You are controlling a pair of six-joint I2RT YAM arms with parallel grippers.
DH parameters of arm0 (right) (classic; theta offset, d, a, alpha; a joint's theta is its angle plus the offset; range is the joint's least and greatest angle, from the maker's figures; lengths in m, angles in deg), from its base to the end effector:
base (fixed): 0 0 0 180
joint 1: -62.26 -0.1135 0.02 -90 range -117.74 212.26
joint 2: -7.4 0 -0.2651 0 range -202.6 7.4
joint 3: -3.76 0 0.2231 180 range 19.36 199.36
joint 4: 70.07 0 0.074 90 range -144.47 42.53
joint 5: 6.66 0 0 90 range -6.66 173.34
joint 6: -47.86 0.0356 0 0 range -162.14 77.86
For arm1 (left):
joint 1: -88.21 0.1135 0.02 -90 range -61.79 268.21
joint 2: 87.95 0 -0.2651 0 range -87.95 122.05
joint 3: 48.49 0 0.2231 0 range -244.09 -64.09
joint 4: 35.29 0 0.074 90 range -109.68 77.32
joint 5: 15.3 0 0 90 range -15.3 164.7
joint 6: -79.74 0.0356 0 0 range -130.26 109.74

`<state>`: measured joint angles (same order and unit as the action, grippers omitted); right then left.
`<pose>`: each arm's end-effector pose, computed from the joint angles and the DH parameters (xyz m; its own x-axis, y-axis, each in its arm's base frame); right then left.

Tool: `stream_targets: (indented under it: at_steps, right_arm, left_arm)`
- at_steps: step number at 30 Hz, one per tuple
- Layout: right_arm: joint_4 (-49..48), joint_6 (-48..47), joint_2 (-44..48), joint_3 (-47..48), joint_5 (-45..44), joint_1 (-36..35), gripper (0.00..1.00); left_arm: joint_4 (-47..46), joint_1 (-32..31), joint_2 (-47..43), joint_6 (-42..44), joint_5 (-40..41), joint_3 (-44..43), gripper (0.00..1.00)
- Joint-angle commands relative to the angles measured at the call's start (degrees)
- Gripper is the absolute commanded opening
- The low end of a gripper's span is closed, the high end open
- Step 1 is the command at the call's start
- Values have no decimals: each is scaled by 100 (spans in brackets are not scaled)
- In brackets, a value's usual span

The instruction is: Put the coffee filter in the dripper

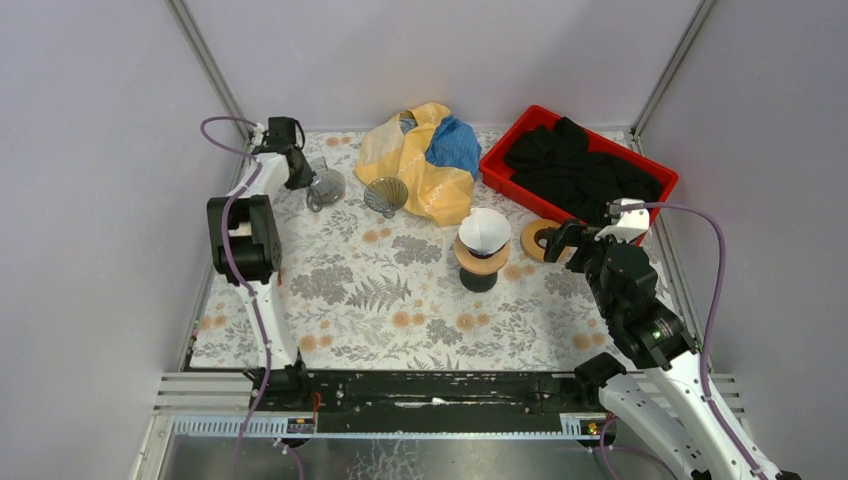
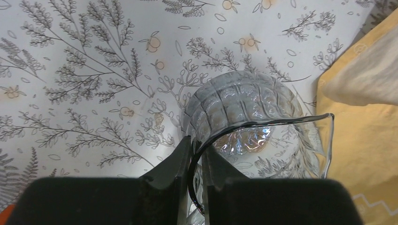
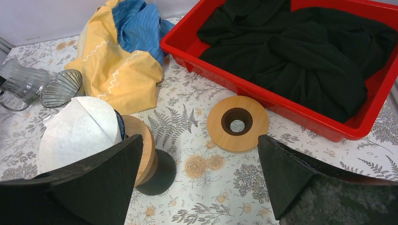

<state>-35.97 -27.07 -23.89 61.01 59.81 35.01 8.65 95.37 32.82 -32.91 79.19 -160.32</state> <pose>0.0951 0.0330 0.3337 -0.1393 0.1964 -0.9706 -0.0334 0.9787 0.2028 0.4383 0.0579 0.2193 -0.6642 -0.4704 -0.5810 -0.4626 0.8692 -0.1748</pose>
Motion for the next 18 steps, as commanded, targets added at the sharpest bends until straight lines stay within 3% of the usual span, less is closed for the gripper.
stream_targets:
  at_steps: [1, 9, 18]
  right_arm:
    - [-272, 31, 38, 76, -198, 18, 100]
    - [-246, 38, 44, 98, -144, 20, 100]
    - [-223, 82, 42, 98, -27, 26, 99]
  left_arm:
    - [185, 45, -316, 288, 51, -216, 11]
    - [532, 36, -974, 437, 61, -93, 7]
    - [680, -197, -2265, 330, -268, 895, 7]
